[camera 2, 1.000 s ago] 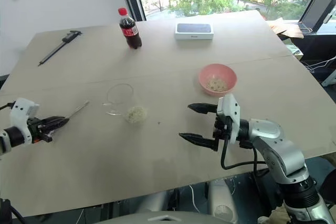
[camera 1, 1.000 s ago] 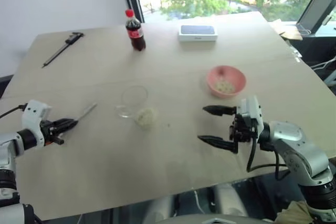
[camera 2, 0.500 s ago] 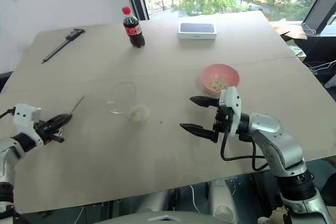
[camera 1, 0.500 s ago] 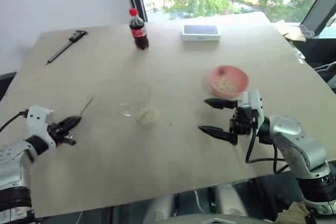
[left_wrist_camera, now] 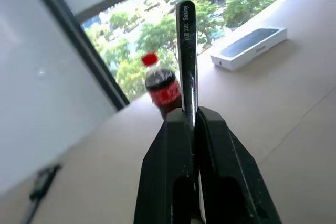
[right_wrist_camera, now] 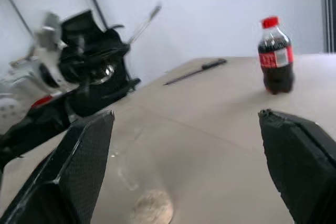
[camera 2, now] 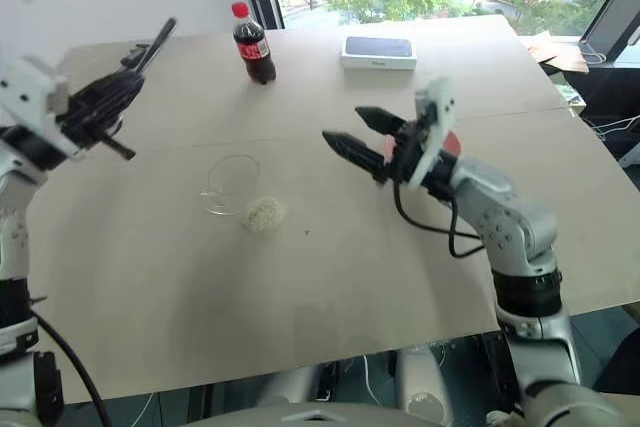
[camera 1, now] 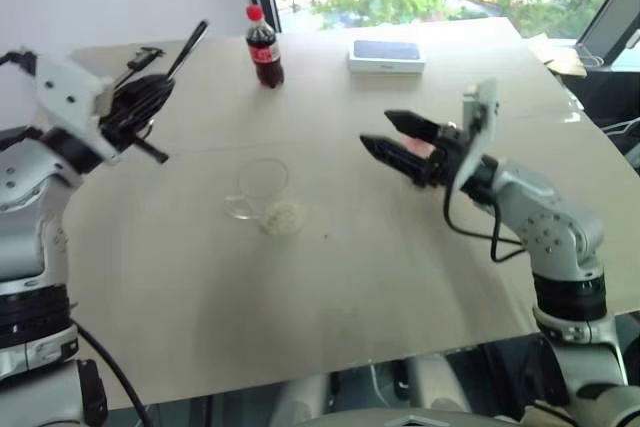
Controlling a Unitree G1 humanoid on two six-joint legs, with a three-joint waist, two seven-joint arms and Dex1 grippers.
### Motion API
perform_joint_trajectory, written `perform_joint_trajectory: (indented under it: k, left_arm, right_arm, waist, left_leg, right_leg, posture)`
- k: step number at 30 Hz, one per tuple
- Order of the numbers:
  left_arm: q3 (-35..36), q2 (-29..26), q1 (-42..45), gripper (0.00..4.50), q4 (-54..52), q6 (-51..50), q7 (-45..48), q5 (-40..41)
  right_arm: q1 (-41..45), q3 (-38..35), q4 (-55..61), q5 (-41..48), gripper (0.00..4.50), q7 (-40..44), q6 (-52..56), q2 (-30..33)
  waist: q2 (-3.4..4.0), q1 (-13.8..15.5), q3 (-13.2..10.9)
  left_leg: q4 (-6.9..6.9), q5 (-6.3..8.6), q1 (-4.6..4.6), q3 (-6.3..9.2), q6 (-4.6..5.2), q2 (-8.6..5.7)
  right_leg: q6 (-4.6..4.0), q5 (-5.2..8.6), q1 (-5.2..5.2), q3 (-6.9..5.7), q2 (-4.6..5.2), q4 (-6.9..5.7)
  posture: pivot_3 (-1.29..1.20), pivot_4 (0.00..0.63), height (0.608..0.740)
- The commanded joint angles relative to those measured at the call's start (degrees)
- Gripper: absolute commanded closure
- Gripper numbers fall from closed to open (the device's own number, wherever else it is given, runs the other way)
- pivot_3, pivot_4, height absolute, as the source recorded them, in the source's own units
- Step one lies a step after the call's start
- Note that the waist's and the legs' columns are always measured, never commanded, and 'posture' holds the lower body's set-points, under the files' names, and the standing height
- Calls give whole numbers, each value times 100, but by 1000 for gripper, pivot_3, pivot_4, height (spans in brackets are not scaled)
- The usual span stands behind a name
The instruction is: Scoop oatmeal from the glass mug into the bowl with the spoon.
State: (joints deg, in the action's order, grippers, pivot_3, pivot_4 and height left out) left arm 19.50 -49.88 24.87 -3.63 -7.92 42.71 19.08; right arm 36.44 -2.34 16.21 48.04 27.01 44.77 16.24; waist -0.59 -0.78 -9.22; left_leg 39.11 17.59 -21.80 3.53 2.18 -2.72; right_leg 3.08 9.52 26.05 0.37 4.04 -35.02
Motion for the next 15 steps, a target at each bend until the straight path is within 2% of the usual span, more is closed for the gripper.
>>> perform_joint_trajectory:
  k: [1,7,11,15]
  left_arm:
    - [-372,-20,352,4445,-274,595,-18,-441]
    - [-1370,390,1329,4445,-349,1271,-89,-1135]
    - [-1566,591,1429,4445,-364,1361,-2,-1106]
    - [-1651,641,1388,4445,-452,1374,143,-1095]
  right_arm:
    - [582,-80,-122,2,0,-309,45,-175]
    - [1404,-88,-753,-1,0,-622,58,-745]
    - [1441,1,-848,-47,0,-484,59,-889]
    - [1607,-286,-929,298,0,-640,116,-1178]
  waist:
    - [1,-11,0]
    - [2,-11,-1]
    - [4,-40,-2]
    - [4,-124,-2]
  left_leg:
    - [-1,-1,0,-2,0,0]
    - [5,-2,-8,-1,1,-9]
    - [4,-2,-7,-6,2,-10]
    - [5,-2,-9,-6,2,-11]
  right_leg:
    - [0,0,2,2,-2,0]
    - [1,0,3,-5,-5,0]
    - [2,0,3,-3,-6,2]
    - [1,0,8,-3,-10,-4]
  posture:
    - [0,150,740]
    - [0,150,740]
    - [0,150,740]
    - [0,150,740]
